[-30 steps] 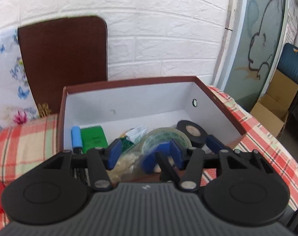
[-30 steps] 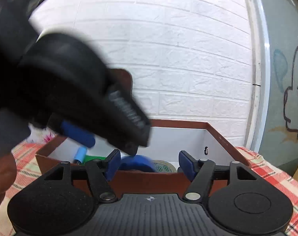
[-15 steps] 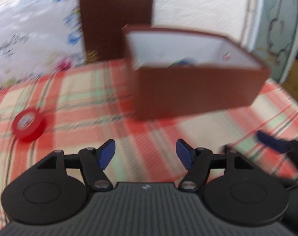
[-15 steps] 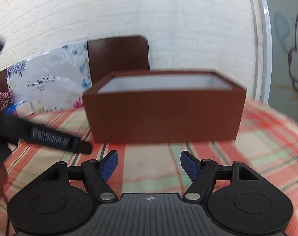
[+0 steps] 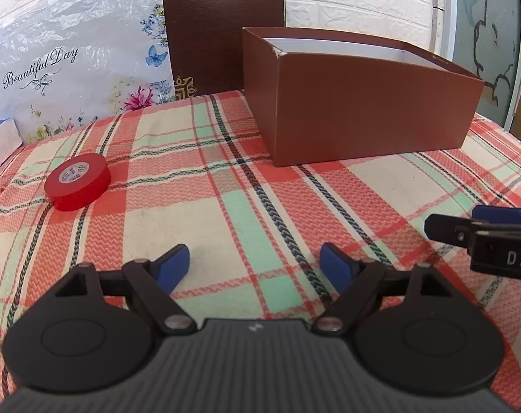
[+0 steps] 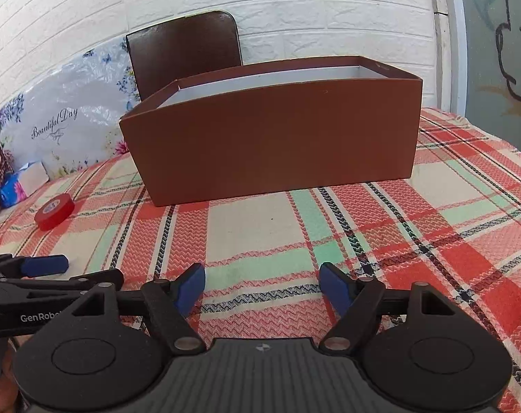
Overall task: Organize objects
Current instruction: 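Move the right gripper toward the red tape roll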
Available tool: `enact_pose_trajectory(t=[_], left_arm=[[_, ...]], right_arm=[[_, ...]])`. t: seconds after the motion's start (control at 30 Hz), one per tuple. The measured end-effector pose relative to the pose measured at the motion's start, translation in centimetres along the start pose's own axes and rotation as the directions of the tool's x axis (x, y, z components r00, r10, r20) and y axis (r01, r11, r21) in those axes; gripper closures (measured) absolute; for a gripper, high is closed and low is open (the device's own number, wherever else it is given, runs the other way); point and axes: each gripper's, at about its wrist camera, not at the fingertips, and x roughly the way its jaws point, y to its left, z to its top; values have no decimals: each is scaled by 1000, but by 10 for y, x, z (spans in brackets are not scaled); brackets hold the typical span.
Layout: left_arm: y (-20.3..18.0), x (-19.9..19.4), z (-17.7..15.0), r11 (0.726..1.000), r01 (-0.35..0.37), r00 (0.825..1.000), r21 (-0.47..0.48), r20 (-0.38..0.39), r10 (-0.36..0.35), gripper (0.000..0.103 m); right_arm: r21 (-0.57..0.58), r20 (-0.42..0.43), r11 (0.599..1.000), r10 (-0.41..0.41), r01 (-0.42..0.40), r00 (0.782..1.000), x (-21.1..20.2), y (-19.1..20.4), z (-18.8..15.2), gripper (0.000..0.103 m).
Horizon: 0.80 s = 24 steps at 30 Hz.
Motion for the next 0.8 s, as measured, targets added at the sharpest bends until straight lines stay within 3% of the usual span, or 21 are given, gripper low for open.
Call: enact_pose_trajectory(t=[0.8], left_arm=[[6,-2,-2,1000,22,1000,-16,5,-22,14]], right_arm=[[-50,-15,998,-25,25,1000,4,5,1,26]])
